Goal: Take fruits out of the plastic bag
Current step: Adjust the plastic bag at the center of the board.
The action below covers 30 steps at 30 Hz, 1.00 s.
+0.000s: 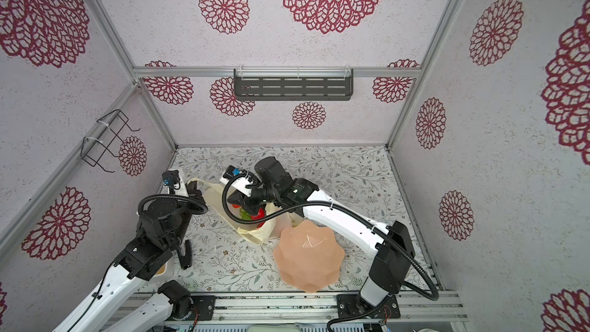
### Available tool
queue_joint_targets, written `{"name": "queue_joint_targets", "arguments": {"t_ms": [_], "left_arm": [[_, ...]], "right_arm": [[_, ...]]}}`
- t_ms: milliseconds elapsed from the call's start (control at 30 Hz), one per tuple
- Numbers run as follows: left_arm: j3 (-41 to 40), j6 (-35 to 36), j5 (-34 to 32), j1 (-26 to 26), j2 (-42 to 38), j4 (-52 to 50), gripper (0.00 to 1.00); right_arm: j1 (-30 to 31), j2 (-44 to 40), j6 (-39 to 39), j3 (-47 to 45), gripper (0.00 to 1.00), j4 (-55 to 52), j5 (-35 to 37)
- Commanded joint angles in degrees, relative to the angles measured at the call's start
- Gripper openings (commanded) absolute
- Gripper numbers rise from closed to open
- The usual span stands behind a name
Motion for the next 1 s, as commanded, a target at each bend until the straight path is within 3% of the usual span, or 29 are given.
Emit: {"name": "queue_joint_targets", "arguments": {"t_ms": [0,433,567,700,800,867,967], "left_arm": [[1.3,0.0,-0.1,-0.2,-0.9,1.3,0.0],[4.2,0.8,0.3,-0.2,-1.6,-0.2,0.0],[5.3,2.6,-0.7,-0.2,-1.8,-0.2,0.0],[6.2,3.7,-0.9,-0.1,-2.1,-1.0,0.0],[5.7,3.7,-1.2,-0.2,-3.5,-2.6,0.0],[4.7,3.6,-1.7,-0.2,-5.1,-3.9,0.0],[2.6,2.9,-2.1,-0.2,-8.7,-6.3,0.0]], "right_arm": [[1.2,2.1,-2.7,-0.4,0.12,-3.4,10.3],[2.6,14.1,-13.6,3.9,0.1,-1.4,23.9],[1.1,19.4,-17.5,9.5,0.16,-3.0,29.8],[-1.5,27.2,-18.6,22.6,0.37,-10.2,35.8],[-2.9,31.6,-17.2,32.6,0.44,-15.9,39.2],[-3.5,32.9,-15.2,35.9,0.59,-16.6,43.0],[-3.6,32.4,-12.8,36.0,0.69,-15.4,47.6]]}}
